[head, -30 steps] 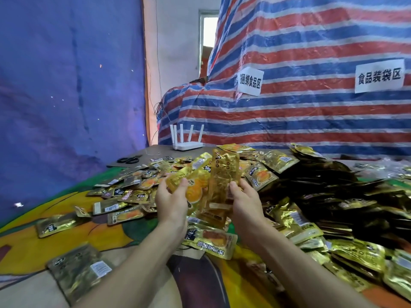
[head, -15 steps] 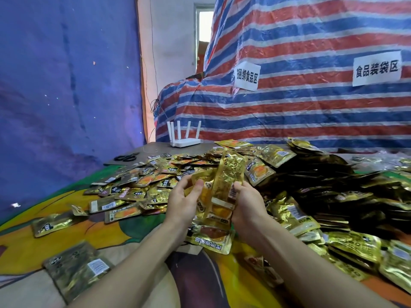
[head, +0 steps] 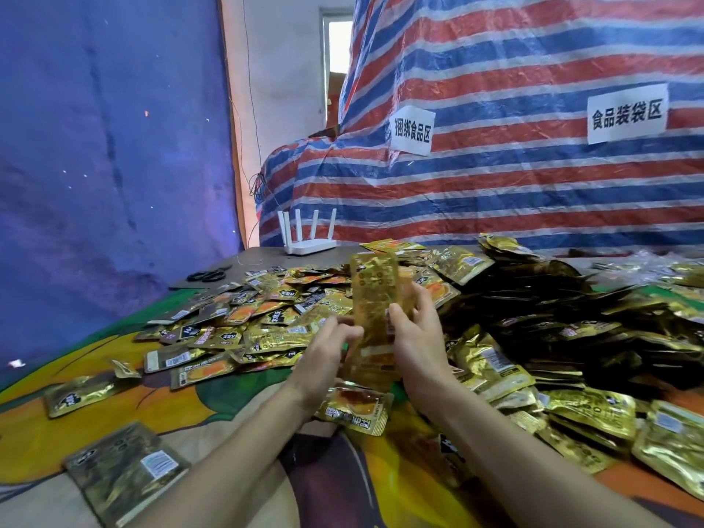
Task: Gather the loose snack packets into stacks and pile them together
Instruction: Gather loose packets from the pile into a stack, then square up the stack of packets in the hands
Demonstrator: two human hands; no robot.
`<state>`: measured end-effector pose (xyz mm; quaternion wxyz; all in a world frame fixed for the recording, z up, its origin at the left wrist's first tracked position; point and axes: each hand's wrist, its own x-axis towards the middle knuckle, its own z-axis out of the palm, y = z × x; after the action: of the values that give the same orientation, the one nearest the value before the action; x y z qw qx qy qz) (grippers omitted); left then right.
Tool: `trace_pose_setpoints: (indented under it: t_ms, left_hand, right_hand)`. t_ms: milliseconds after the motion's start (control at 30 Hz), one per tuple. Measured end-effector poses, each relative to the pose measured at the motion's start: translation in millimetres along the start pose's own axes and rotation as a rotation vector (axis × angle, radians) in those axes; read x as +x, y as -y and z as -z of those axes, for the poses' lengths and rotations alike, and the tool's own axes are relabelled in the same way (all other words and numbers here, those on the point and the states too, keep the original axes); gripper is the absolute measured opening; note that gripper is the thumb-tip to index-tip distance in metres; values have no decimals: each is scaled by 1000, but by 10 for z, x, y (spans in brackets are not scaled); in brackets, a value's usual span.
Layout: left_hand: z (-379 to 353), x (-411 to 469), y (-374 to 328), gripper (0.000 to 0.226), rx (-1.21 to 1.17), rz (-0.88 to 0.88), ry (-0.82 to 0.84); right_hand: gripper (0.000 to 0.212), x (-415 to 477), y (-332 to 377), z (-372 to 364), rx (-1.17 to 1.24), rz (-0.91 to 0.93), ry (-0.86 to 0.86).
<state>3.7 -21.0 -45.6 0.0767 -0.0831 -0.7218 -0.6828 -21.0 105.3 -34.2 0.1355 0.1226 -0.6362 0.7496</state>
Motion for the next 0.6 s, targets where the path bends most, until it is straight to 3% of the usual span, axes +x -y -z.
trace_pose_setpoints:
  t_ms: [67,133,300,400,500,600]
  left_hand:
    - [-37,9,16,29,29,-48,-24]
    - [-65,15,47,29,53,-106,-52]
    - [-44,43,78,50,-108,-62,-153]
    - [-31,55,93,56,-229,-17,-129]
    - [-20,60,101,44,-95,-70,-131]
    - [-11,39,78,47,-55,-103,-68]
  right_hand:
    - [53,-61,-52,-55,23,101,115]
    - [56,-96,-87,-113,77,109,176]
    - [16,-131,-59,-143,39,101,141]
    - [13,-124,-92,-131,36,72,99]
    - [15,-109,-100,-121,137,7,91]
    - [15,-111,-104,-135,205,18,72]
